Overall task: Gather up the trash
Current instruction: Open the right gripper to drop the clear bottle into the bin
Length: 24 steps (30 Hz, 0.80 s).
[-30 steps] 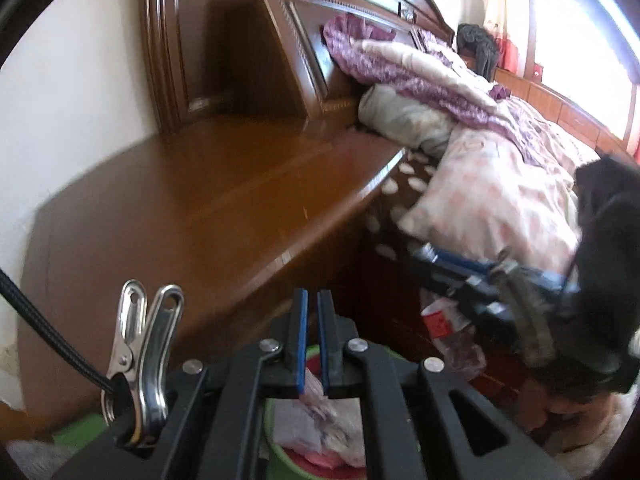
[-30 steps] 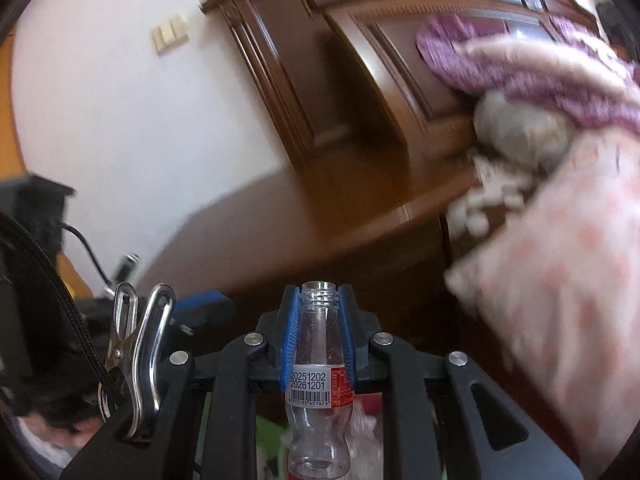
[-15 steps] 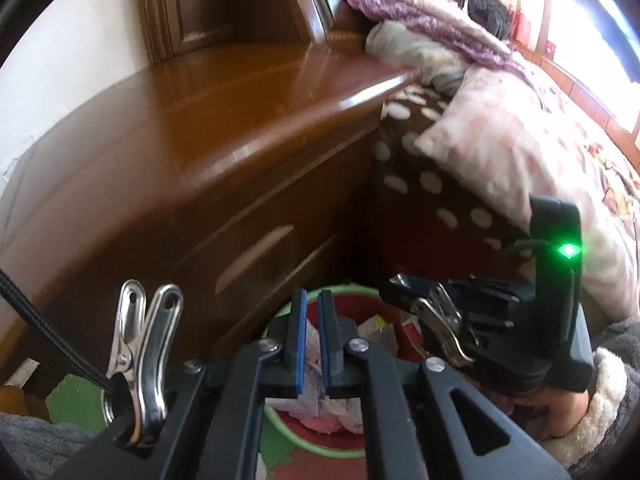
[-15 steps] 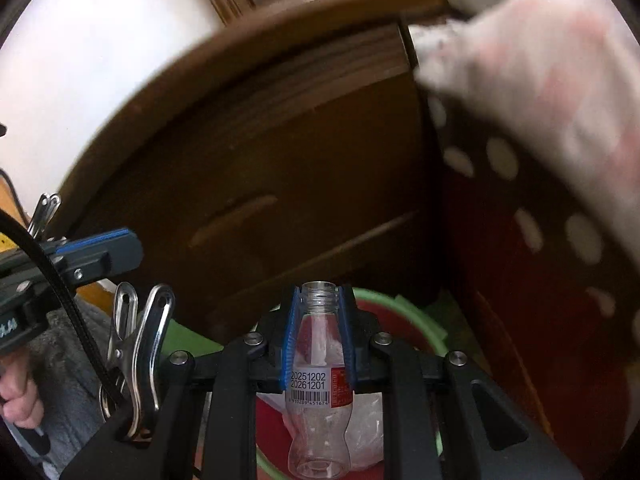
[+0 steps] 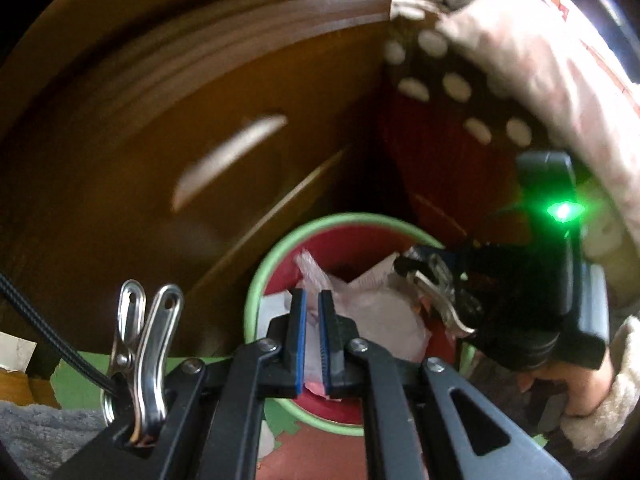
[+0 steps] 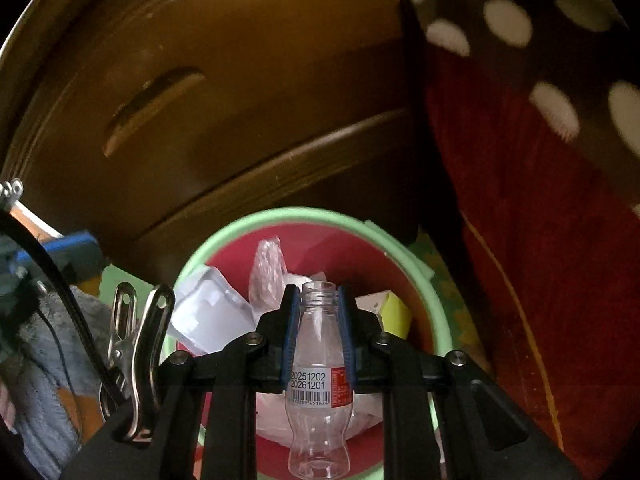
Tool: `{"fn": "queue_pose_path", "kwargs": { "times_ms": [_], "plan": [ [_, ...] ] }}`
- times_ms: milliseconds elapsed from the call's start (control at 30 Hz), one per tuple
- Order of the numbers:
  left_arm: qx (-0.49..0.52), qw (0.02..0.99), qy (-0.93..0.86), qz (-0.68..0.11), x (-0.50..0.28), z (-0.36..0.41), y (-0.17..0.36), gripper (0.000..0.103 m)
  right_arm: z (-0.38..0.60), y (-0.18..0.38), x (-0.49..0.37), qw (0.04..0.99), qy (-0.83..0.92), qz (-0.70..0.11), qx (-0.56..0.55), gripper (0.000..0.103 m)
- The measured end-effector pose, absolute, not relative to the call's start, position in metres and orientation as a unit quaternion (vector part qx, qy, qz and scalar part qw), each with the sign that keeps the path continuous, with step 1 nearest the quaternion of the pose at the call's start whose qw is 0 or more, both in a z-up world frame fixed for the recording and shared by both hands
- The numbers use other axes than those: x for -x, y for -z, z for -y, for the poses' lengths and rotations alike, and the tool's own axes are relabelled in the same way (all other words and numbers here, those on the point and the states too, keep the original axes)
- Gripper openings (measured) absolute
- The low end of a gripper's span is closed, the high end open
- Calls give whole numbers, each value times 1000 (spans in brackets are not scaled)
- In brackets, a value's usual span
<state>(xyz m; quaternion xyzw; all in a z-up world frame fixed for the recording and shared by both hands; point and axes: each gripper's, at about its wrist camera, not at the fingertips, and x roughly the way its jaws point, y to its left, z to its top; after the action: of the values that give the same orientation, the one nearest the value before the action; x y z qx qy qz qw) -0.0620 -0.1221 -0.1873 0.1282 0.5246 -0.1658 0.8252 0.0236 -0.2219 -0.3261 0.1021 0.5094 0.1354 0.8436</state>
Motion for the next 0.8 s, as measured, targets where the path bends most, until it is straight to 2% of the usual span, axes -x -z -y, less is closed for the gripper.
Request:
{"fn": "queue_pose_path", "kwargs": {
  "times_ms": [300, 400, 500, 633, 700, 767, 800],
  "plan": [
    [-130, 790, 164, -576, 53, 131, 235, 4, 217, 357, -30, 822, -128, -546, -103, 20],
    [-132, 782, 155, -589, 49, 129, 248, 7, 209, 372, -31, 812, -131, -563, -80, 20],
    [-125, 774, 148, -603, 43, 126, 258, 15, 199, 385, -31, 798, -141, -582, -67, 20],
    [-115, 773, 139, -608, 42, 122, 262, 37, 192, 391, -33, 783, -151, -601, -57, 24],
    [-110, 772, 147, -608, 42, 122, 261, 39, 193, 392, -33, 778, -153, -606, -66, 28],
    [-109, 769, 151, -612, 42, 123, 262, 39, 195, 392, -32, 777, -156, -605, -75, 37],
    [-111, 768, 152, -612, 43, 124, 262, 39, 196, 391, -32, 776, -156, -607, -76, 37]
  ]
}}
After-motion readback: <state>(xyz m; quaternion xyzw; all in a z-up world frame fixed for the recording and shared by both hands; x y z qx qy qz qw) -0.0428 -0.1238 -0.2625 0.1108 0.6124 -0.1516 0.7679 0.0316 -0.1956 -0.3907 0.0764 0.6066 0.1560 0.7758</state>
